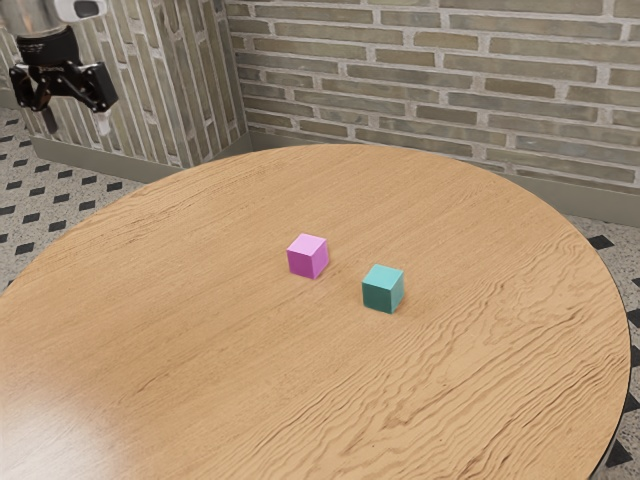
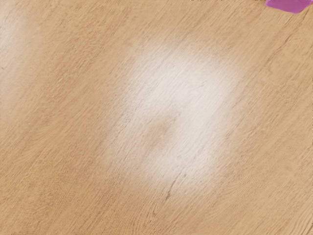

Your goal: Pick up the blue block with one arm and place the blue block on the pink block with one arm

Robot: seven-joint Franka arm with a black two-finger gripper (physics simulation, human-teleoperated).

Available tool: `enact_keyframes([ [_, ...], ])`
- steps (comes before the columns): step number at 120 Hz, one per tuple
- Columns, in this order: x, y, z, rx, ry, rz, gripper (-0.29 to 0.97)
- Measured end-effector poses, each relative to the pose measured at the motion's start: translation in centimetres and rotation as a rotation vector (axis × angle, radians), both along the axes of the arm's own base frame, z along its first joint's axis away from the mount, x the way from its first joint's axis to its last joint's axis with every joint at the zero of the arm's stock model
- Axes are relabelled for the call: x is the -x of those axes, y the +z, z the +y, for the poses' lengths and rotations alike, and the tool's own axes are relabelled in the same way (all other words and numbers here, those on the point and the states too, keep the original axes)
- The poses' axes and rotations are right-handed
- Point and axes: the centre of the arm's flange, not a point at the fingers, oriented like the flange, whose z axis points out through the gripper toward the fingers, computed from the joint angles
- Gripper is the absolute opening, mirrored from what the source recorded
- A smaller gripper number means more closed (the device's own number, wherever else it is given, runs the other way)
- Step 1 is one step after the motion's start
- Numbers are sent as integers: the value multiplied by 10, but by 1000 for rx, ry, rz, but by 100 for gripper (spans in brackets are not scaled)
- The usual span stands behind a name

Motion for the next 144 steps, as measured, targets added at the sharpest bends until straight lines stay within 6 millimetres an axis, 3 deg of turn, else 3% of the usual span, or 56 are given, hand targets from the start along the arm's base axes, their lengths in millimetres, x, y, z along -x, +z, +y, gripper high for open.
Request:
enact_keyframes([
  [18,6,2,18,28,36,-13,68],
  [27,32,97,19,-27,50,-190,68],
  [30,40,116,18,-39,53,-223,68],
  [34,42,123,17,-42,56,-232,68],
  [43,13,81,17,-2,42,-149,68],
  [47,-11,52,1,24,2,-112,68],
  [49,-27,39,-20,38,-43,-97,68],
  [51,-46,23,-55,55,-110,-78,68],
  [56,-82,-17,-172,93,-318,-33,68],
  [59,-95,-41,-229,113,-412,-11,67],
  [63,-112,-70,-271,134,-476,10,67],
  [68,-134,-98,-297,148,-509,17,67],
  [75,-158,-133,-309,157,-511,16,67],
  [85,-185,-179,-309,158,-487,15,68],
  [95,-197,-204,-308,140,-473,7,68],
  [116,-215,-295,-309,129,-453,70,68],
  [136,-227,-320,-300,108,-424,18,68],
  [144,-232,-331,-308,114,-423,-11,68],
])
